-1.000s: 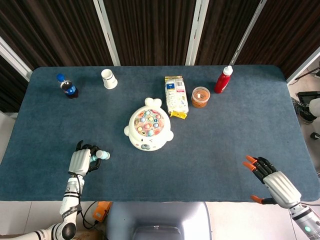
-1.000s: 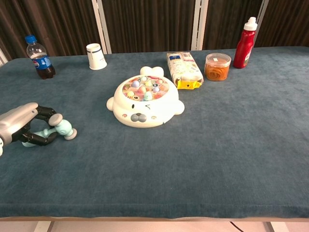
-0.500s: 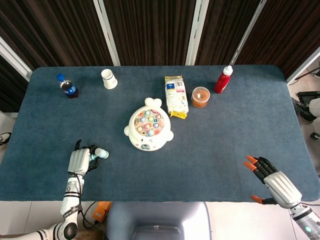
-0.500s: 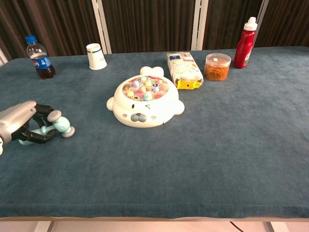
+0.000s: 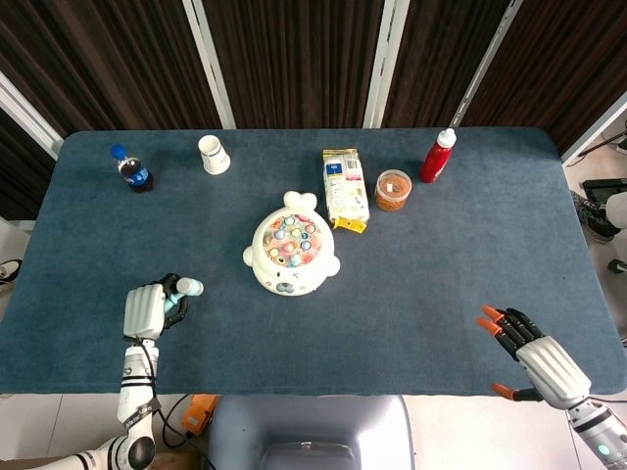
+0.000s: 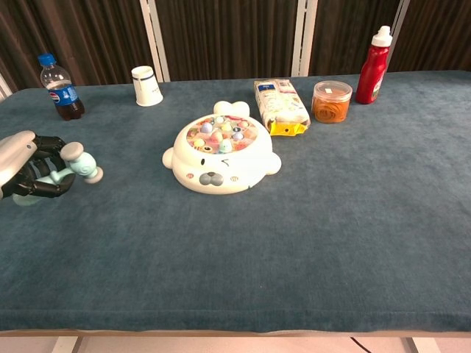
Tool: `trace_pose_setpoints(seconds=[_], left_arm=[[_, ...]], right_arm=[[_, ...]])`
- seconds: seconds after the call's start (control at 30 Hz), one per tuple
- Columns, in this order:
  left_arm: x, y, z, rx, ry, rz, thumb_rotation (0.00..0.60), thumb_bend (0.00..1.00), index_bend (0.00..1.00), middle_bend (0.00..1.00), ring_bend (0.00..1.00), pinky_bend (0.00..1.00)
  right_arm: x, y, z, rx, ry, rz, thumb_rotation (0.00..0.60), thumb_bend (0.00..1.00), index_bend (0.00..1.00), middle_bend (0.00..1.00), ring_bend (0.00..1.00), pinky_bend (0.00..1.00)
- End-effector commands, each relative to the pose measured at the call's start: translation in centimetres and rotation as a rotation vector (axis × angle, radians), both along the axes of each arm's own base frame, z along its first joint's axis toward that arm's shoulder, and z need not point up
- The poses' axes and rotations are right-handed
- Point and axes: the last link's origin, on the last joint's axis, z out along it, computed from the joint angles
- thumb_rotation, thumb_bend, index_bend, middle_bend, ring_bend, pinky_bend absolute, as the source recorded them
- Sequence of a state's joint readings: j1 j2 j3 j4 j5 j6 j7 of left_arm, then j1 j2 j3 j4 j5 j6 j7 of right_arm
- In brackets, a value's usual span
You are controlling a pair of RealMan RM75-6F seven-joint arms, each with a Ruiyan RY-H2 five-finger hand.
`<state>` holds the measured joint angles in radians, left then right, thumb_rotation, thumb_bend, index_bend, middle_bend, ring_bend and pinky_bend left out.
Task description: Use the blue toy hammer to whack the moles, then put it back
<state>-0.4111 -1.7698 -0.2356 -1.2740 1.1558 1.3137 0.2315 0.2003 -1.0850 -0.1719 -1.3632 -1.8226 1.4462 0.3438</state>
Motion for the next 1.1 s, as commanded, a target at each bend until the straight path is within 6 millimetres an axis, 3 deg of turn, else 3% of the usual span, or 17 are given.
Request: trace_pose_setpoints(seconds=[0.03, 0.3, 0.47, 0.63, 0.83, 1.1], left_arm=[[0.0, -0.1, 0.3, 0.015, -0.010, -0.005, 0.600, 0.85, 0.73, 0.92, 0.78, 0.88], [0.4, 0.1, 1.5, 0.075, -0.130, -0.041, 0.600, 0.86, 0.73, 0.92, 0.79, 0.90], [1.7, 0.7, 3.0, 0.096, -0.267, -0.063, 0.600, 0.87, 0.73, 0.93, 0.80, 0.92], [4.5, 2.0, 4.8, 0.040, -0.402, -0.024, 0.600, 0.88, 0.73, 0.93, 0.81, 0.92], [8.4, 4.3, 6.0, 0.001, -0.409, 0.002, 0.600, 0.89, 0.73, 0.93, 0.81, 0.92], [15.1, 8.0, 3.1, -0.065, -0.318, 0.016, 0.600, 0.89, 0.73, 0.94, 0.82, 0.93]], right_arm=[[0.0, 0.0, 0.0, 0.000, 0.000, 0.000, 0.600, 0.09, 0.00, 0.00, 0.00, 0.03], [0.0, 0.0, 0.0, -0.001, -0.001, -0.002, 0.600, 0.09, 0.00, 0.00, 0.00, 0.03], [0.0, 0.0, 0.0, 0.001, 0.000, -0.002, 0.600, 0.09, 0.00, 0.00, 0.00, 0.03], [0.0, 0.0, 0.1, 0.003, -0.003, -0.001, 0.600, 0.09, 0.00, 0.00, 0.00, 0.03], [0.0, 0.0, 0.3, 0.009, -0.012, 0.001, 0.600, 0.09, 0.00, 0.00, 0.00, 0.03], [-0.2, -0.1, 0.6, 0.042, -0.035, -0.002, 0.600, 0.09, 0.00, 0.00, 0.00, 0.03]])
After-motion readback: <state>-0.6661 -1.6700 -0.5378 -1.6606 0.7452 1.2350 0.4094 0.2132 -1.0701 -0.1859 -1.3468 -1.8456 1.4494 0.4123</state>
